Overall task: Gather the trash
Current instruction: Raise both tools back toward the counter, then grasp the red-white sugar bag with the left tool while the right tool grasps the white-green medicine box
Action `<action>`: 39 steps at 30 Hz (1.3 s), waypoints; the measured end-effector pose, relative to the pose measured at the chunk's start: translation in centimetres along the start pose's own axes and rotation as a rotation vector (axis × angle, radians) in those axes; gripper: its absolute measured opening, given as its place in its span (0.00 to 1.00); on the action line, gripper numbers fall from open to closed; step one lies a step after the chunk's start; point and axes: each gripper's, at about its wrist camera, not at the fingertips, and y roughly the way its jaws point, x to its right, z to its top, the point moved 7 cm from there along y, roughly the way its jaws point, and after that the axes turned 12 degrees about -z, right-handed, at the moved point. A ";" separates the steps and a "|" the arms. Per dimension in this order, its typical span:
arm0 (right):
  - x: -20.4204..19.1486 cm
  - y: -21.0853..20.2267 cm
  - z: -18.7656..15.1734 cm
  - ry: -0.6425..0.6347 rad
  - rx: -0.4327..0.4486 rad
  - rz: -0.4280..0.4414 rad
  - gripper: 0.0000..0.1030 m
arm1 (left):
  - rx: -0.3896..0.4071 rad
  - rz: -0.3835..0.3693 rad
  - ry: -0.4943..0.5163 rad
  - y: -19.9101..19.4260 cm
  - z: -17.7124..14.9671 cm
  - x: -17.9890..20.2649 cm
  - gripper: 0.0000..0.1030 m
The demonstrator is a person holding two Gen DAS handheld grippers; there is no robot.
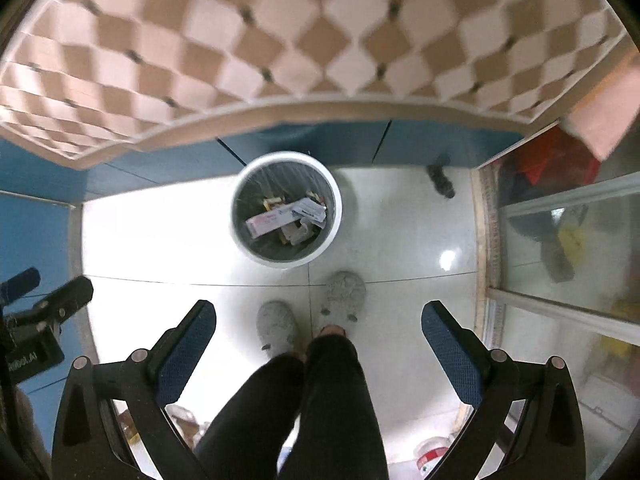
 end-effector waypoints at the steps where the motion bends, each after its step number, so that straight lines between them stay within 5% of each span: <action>1: 0.4 -2.3 -0.2 0.006 0.010 0.003 1.00 | 0.017 0.013 -0.001 -1.6 0.1 0.0 1.00; 8: 2.9 -15.3 0.5 0.068 0.099 0.108 1.00 | 0.206 -0.003 -0.021 -13.4 3.2 0.8 1.00; 16: 6.6 -23.2 11.4 0.188 0.242 0.262 1.00 | 0.405 0.001 -0.093 -19.4 17.1 0.6 1.00; 21: 9.8 -22.4 23.4 0.231 0.265 0.287 1.00 | 0.359 0.000 -0.177 -16.3 29.7 1.1 1.00; 29: 12.7 -14.3 46.9 0.254 0.214 0.308 1.00 | 0.191 -0.061 -0.307 -6.4 46.9 1.2 0.99; 34: 11.6 -10.2 56.4 0.206 0.199 0.313 1.00 | 0.096 -0.090 -0.311 0.0 52.5 1.5 1.00; 37: 10.5 -8.5 59.8 0.177 0.195 0.304 1.00 | 0.141 -0.034 -0.255 0.1 53.8 2.7 0.97; 39: 9.6 -7.7 60.9 0.156 0.193 0.286 1.00 | 0.165 -0.029 -0.237 -0.4 53.9 3.5 0.84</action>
